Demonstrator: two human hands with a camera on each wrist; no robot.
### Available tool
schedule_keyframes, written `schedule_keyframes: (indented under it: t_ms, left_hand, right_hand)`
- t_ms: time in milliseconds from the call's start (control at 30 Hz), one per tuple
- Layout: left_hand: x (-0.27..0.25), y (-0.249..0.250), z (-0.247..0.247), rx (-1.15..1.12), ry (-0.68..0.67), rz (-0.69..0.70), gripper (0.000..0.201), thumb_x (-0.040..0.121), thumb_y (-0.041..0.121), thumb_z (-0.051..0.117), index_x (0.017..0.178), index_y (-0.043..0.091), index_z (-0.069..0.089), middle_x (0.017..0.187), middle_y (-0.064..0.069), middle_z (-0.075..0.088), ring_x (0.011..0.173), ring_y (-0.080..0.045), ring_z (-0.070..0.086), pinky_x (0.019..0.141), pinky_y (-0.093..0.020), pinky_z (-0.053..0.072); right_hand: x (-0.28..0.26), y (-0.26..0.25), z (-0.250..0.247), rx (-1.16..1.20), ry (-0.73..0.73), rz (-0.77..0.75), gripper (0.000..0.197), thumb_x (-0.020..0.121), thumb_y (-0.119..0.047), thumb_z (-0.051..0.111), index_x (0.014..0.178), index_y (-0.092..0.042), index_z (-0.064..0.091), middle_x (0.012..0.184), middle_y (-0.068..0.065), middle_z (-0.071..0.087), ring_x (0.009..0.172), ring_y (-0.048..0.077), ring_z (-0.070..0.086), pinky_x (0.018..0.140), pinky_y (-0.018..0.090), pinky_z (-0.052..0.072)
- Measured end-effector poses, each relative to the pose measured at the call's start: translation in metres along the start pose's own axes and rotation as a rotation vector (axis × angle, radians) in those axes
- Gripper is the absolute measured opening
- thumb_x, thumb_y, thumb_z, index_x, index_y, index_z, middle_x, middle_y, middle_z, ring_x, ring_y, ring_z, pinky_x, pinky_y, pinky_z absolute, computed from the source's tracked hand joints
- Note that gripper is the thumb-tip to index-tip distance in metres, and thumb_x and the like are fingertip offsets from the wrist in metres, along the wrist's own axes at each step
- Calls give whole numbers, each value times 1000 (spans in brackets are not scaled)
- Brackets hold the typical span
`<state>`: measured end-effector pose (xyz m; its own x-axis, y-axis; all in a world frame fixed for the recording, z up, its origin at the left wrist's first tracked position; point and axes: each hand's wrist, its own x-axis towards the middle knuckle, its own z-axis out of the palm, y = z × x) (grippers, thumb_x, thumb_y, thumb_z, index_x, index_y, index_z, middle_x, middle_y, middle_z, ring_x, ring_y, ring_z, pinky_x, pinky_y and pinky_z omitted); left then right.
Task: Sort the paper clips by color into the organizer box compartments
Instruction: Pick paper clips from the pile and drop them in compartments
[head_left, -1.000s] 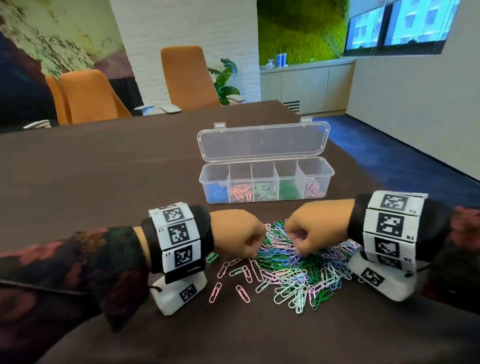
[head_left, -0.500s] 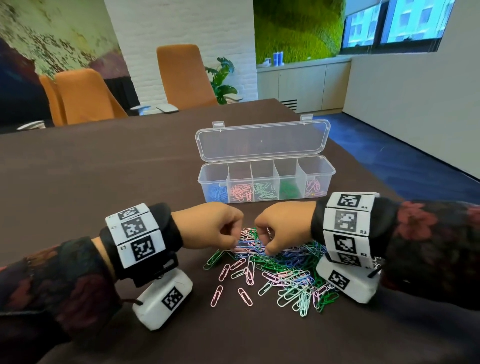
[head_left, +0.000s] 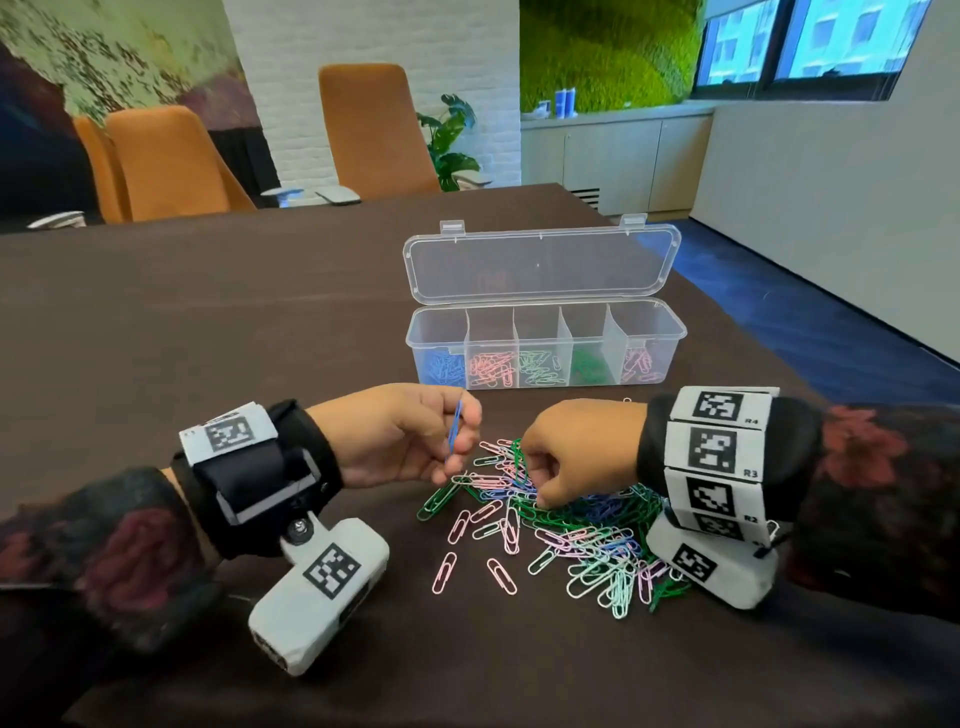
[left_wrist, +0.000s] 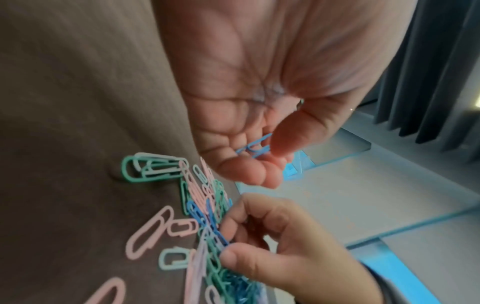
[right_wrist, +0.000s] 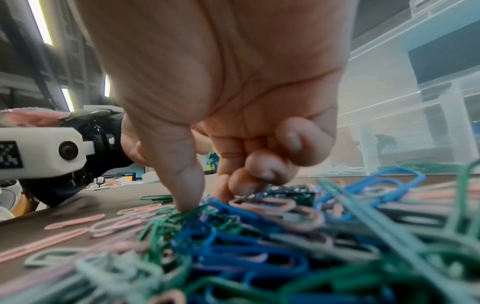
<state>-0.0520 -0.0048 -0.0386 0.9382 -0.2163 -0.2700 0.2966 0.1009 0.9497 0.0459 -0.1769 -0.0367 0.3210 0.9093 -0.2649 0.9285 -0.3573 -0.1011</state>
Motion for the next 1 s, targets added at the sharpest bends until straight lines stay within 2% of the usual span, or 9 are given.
schedule_keyframes:
  t_ms: [67,133,200,300,400,533,700,933,1000]
  left_hand:
    - [2,0,5,252,22,-40,32,51,12,64,81,13,53,65,1,51,50,-10,44,47,-20,37]
    - [4,4,13,791,15,-51,20,65,20,67,81,20,55,60,12,47,51,-5,40,51,-19,34]
    - [10,8,19,1297,-39,-18,8,81,22,66,85,22,58,58,11,44,53,-4,41,54,-14,32]
    - [19,8,28,1611,-37,-5,8,86,22,63,90,16,60,62,10,44,57,-3,43,53,-12,30]
    - [30,5,35,1707,-22,-4,10,87,25,62,88,16,57,69,8,47,63,-10,42,58,-25,29]
    - [39,5,35,1695,-13,-36,17,89,27,61,81,19,48,69,9,46,66,-13,43,61,-26,28]
    - [44,7,34,1622,-12,-27,15,88,25,63,87,17,51,65,11,42,59,-4,40,53,-13,29]
    - [48,6,40,1683,-13,-10,13,88,25,63,86,18,53,68,11,44,64,-11,41,53,-14,27]
    - [46,6,40,1686,-16,-11,13,89,24,61,82,18,52,66,11,44,61,-8,40,53,-14,27]
  right_hand:
    - [1,1,0,28,-16,8,28,86,-23,65,64,-26,46,65,-10,48,57,3,42,53,17,33]
    - [-2,3,-1,109,-29,22,29,84,-20,67,64,-24,46,63,-9,48,53,3,43,49,14,32]
    - [-6,8,-3,238,-25,43,28,83,-19,71,65,-22,49,60,-7,50,46,1,46,45,10,33]
    - [-10,21,-5,469,16,87,22,81,-18,73,68,-18,54,62,0,56,52,9,48,49,17,39]
    - [-16,32,-8,766,55,97,18,84,-7,69,72,-10,55,57,0,60,48,11,53,48,19,44]
    - [-24,44,-6,1020,62,95,17,84,2,64,74,-5,53,51,-3,60,46,8,57,46,18,48]
    - [-33,55,0,1102,52,103,13,85,3,61,76,-4,55,55,-1,62,50,10,58,49,20,49]
    - [-41,59,5,1100,82,109,14,87,3,61,76,-6,58,59,-1,63,53,11,60,50,21,50]
    - [-44,58,5,1048,95,110,14,86,-1,63,75,-8,59,59,-3,63,56,11,59,50,21,50]
